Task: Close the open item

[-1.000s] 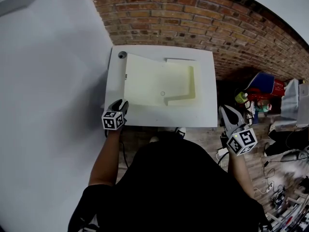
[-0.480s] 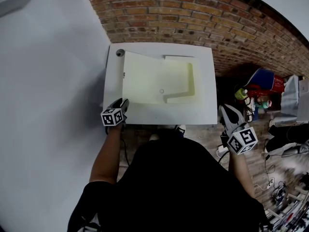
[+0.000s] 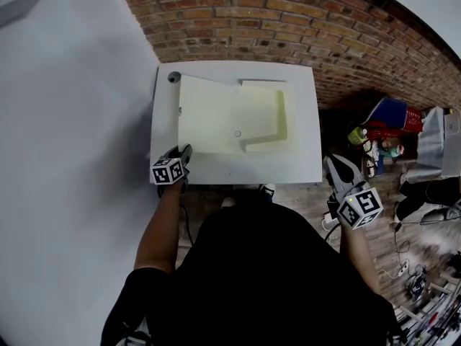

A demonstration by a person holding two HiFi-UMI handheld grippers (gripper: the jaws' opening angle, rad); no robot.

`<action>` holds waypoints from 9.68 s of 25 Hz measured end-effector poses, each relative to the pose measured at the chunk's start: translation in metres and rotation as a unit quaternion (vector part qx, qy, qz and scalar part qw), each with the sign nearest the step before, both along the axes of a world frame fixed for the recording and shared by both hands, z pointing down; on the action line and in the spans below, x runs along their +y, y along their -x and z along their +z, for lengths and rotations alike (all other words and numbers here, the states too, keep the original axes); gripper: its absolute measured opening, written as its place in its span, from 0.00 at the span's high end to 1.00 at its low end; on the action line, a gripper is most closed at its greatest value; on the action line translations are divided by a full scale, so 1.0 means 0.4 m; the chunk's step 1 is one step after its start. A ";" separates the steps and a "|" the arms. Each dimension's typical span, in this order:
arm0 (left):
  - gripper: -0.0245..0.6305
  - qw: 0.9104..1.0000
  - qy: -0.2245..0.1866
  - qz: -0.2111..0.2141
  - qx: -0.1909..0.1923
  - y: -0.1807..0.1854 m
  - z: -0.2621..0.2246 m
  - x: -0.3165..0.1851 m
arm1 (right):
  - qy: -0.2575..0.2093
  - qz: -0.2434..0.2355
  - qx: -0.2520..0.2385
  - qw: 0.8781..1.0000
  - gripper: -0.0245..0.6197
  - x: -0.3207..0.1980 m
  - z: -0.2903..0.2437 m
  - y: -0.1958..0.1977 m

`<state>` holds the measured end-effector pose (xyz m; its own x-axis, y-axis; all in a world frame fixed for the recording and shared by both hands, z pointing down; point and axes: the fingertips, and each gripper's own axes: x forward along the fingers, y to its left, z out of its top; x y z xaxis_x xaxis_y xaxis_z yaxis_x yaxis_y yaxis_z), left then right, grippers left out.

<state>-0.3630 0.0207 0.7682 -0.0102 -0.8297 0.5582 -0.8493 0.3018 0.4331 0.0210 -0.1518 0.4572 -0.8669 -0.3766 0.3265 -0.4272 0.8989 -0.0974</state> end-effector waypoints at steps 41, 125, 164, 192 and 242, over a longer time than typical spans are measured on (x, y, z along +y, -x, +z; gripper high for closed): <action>0.95 0.998 -0.033 0.026 -0.047 -0.030 -0.152 -0.125 | 0.035 0.012 -0.005 0.999 0.96 -0.028 0.080 -0.076; 0.93 0.906 0.010 0.364 -0.218 -0.612 -0.260 -0.467 | 0.125 0.086 0.013 0.988 0.96 -0.070 0.279 -0.276; 0.91 0.805 0.093 0.533 -0.244 -0.870 -0.022 -0.502 | 0.149 0.148 0.039 0.977 0.96 -0.024 0.318 -0.416; 0.88 0.753 0.165 0.587 -0.247 -0.929 0.082 -0.519 | 0.161 0.161 0.047 0.972 0.96 -0.025 0.345 -0.485; 0.69 0.763 0.160 0.608 -0.150 -0.927 0.075 -0.477 | 0.164 0.146 0.046 0.975 0.96 -0.040 0.348 -0.471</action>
<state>0.0077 -0.1699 0.7982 0.4908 -0.1501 0.8583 -0.6327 -0.7387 0.2326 0.2094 -0.1677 0.5965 -0.7006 -0.4642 0.5419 -0.6798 0.6651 -0.3091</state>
